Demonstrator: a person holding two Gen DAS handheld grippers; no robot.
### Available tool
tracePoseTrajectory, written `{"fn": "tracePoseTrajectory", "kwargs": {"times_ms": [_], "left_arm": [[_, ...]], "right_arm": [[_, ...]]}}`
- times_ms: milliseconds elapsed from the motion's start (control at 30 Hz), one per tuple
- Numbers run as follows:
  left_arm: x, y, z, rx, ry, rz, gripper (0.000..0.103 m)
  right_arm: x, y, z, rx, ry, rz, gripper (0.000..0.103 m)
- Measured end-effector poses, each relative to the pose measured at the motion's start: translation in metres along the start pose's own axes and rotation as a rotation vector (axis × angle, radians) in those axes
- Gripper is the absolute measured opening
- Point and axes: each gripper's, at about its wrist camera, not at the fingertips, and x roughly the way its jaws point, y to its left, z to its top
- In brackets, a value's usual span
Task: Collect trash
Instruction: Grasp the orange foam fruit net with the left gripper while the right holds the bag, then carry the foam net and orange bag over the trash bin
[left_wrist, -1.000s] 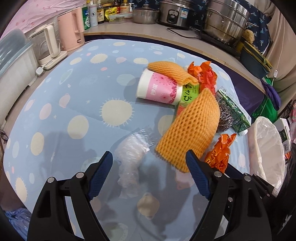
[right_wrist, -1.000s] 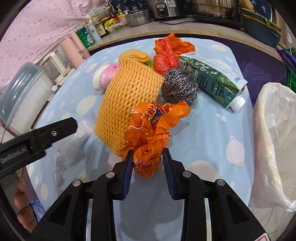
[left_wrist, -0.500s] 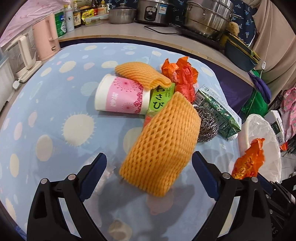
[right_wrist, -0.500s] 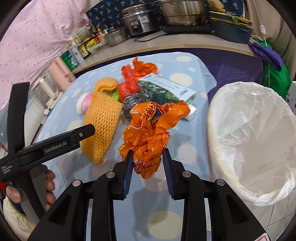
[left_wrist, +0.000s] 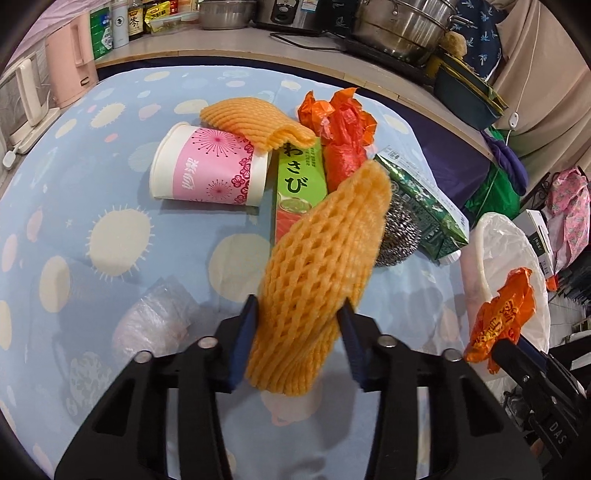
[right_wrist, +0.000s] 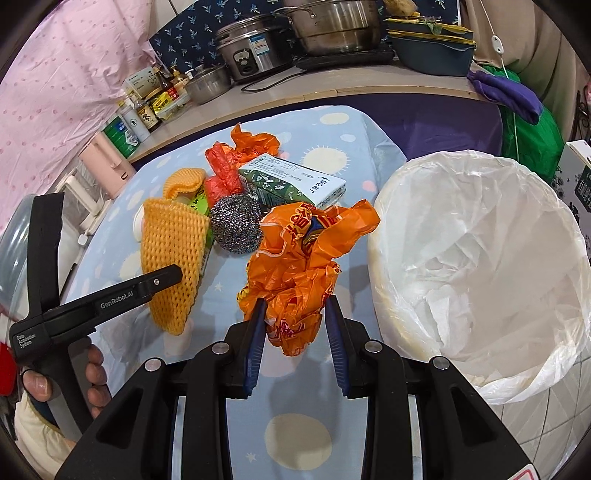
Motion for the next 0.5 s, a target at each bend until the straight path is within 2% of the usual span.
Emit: {"fn": "tracePoseTrajectory", "kwargs": {"times_ms": [133, 500], "left_arm": [[-0.013, -0.004, -0.008, 0.006, -0.002, -0.021, 0.023], [-0.066, -0.021, -0.032, 0.036, -0.024, -0.058, 0.022]], "right_arm": [[-0.006, -0.002, -0.001, -0.001, -0.015, -0.002, 0.031], [-0.035, -0.009, -0.003, 0.017, -0.069, 0.012, 0.031]]}}
